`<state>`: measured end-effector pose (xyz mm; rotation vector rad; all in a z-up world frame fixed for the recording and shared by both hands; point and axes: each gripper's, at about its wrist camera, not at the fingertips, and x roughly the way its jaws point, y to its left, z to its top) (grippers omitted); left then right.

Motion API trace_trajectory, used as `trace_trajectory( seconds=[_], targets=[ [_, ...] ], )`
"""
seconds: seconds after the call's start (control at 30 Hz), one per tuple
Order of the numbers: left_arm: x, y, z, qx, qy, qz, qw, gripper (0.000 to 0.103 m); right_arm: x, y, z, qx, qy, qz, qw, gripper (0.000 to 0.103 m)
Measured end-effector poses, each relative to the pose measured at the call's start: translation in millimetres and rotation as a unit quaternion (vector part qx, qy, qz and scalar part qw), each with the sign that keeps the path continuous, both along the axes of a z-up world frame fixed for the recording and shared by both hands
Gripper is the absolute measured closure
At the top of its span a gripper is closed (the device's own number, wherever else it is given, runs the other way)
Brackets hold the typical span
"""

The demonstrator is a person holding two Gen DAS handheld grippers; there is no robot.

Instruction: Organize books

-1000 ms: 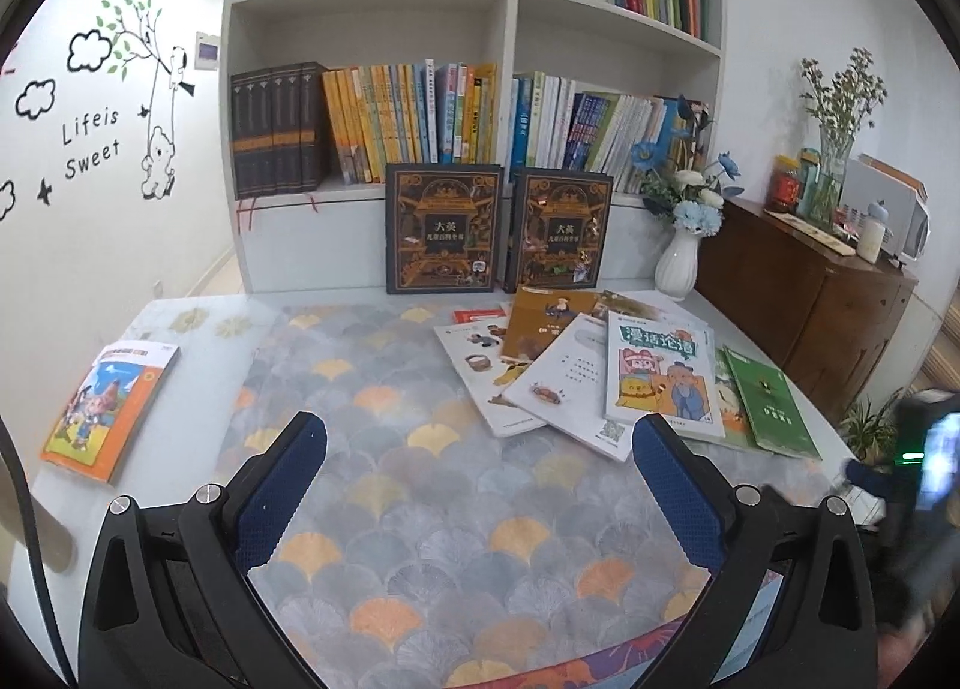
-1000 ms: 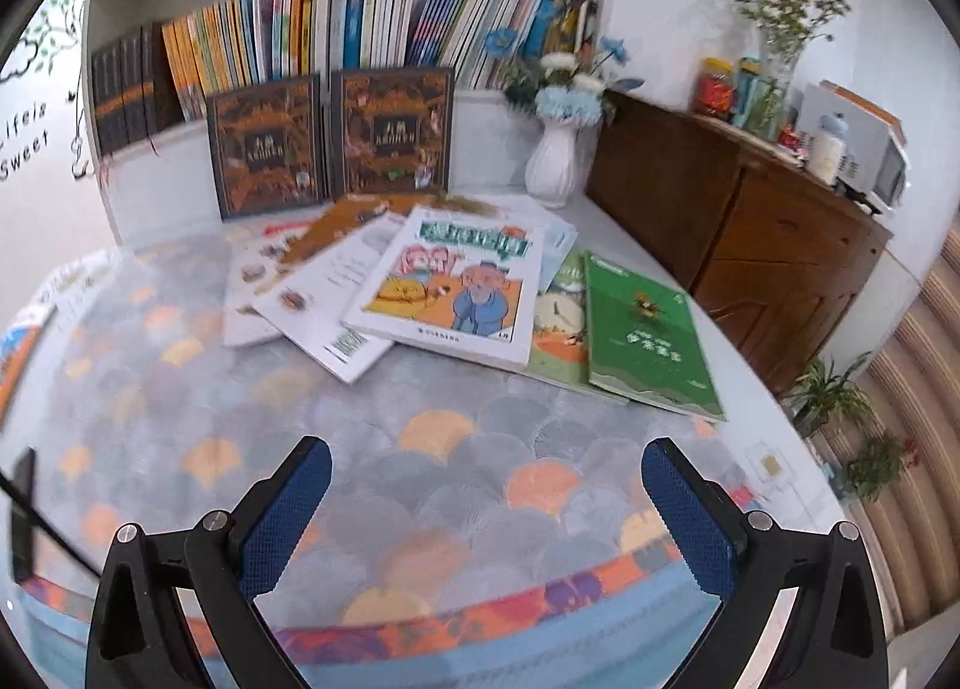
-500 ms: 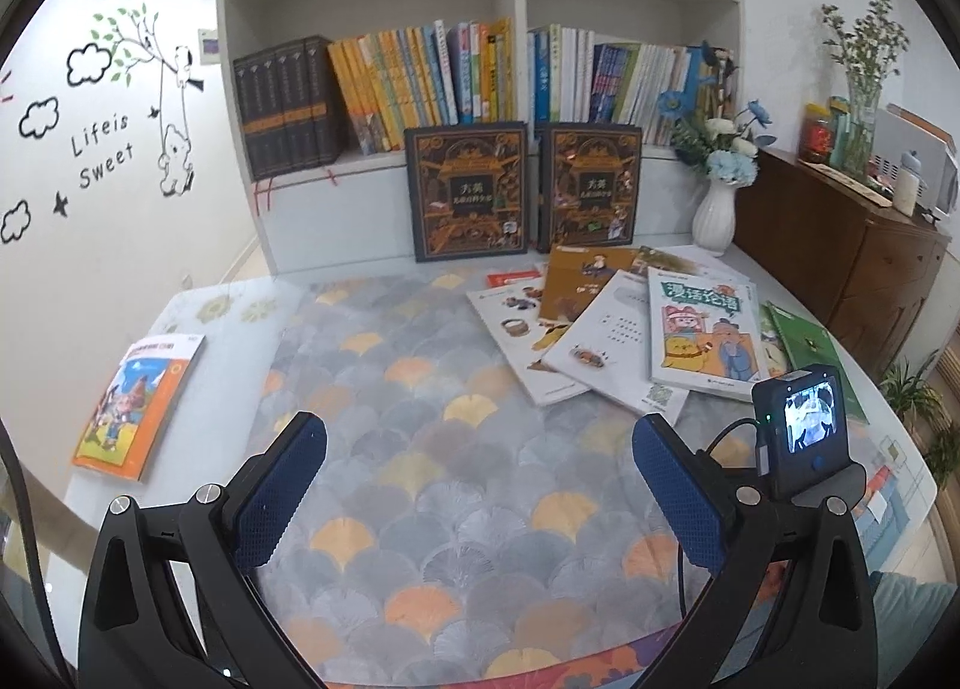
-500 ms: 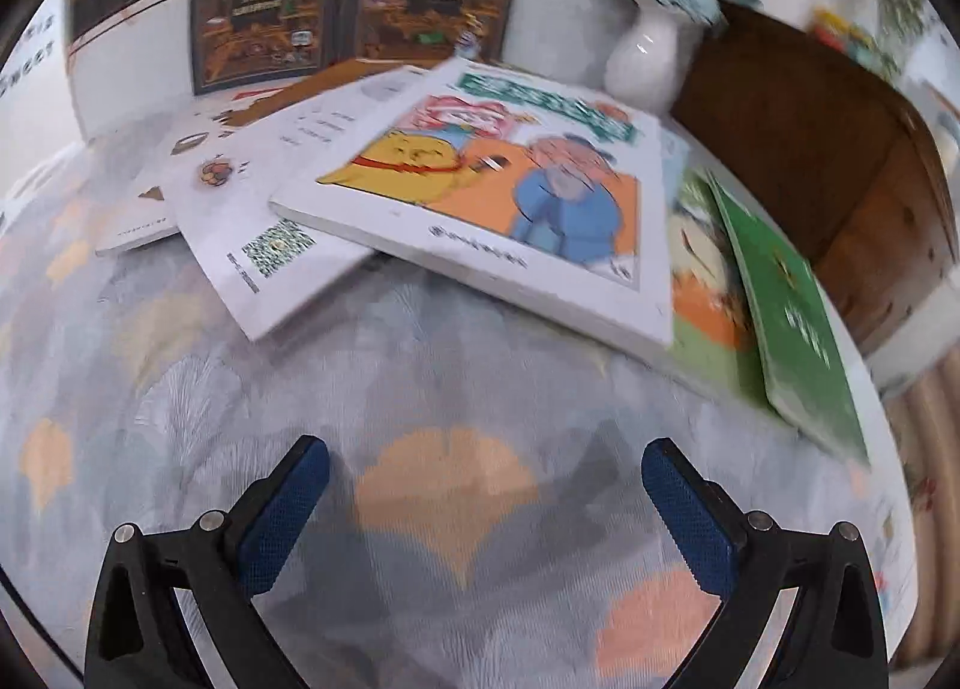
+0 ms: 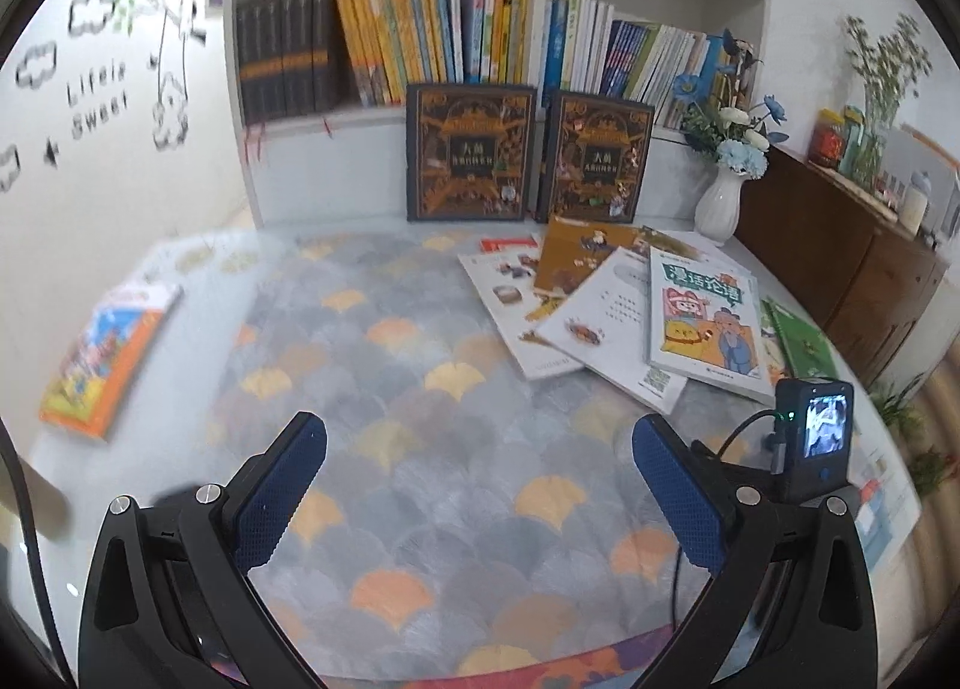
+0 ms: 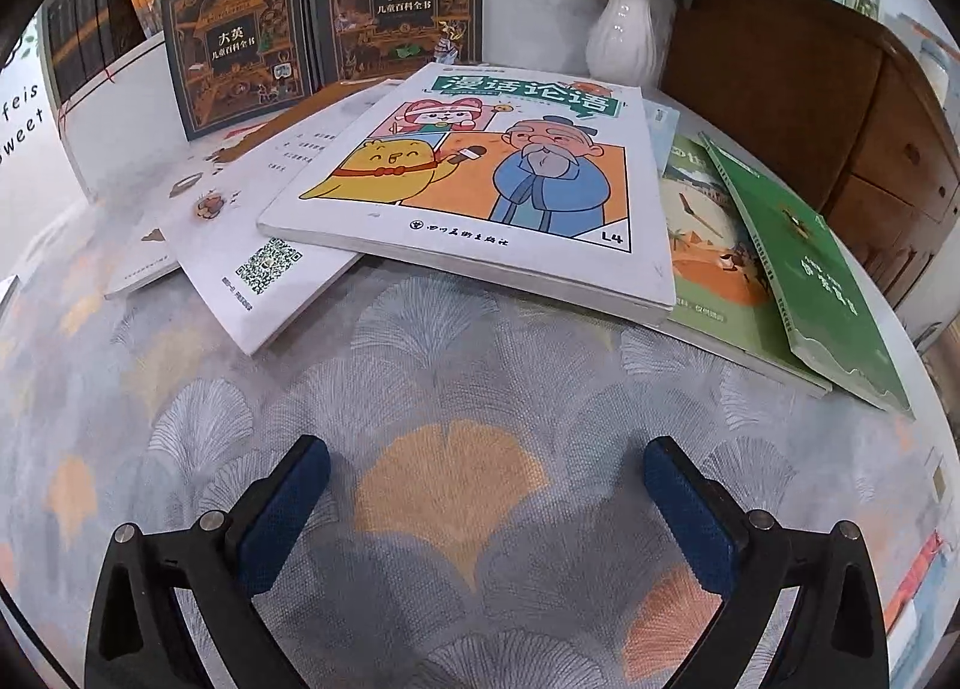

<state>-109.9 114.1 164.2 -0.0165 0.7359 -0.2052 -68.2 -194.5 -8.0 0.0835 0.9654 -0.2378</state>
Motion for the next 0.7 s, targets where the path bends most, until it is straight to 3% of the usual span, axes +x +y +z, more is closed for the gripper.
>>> trace_trajectory(
  seconds=[0.17, 0.3, 0.5, 0.7],
  targets=[
    [11.7, -9.1, -9.9, -0.012, 0.026, -0.010, 0.9995, 0.001, -1.2, 0.1, -0.3, 0.000, 0.000, 0.000, 1.000, 0.000],
    [2.4, -18.9, 2.9, -0.013, -0.001, -0.024, 0.9996, 0.001, -1.1, -0.2, -0.3, 0.000, -0.001, 0.000, 1.000, 0.000],
    [-7.8, -26.9, -2.8, 0.001, 0.002, -0.040, 0.9992, 0.001, -0.8, -0.3, -0.1, 0.000, -0.001, 0.000, 1.000, 0.000],
    [-10.3, -20.5, -10.2, -0.036, 0.026, -0.030, 0.9986, 0.001, -0.8, -0.7, -0.1, 0.000, -0.001, 0.000, 1.000, 0.000]
  ],
)
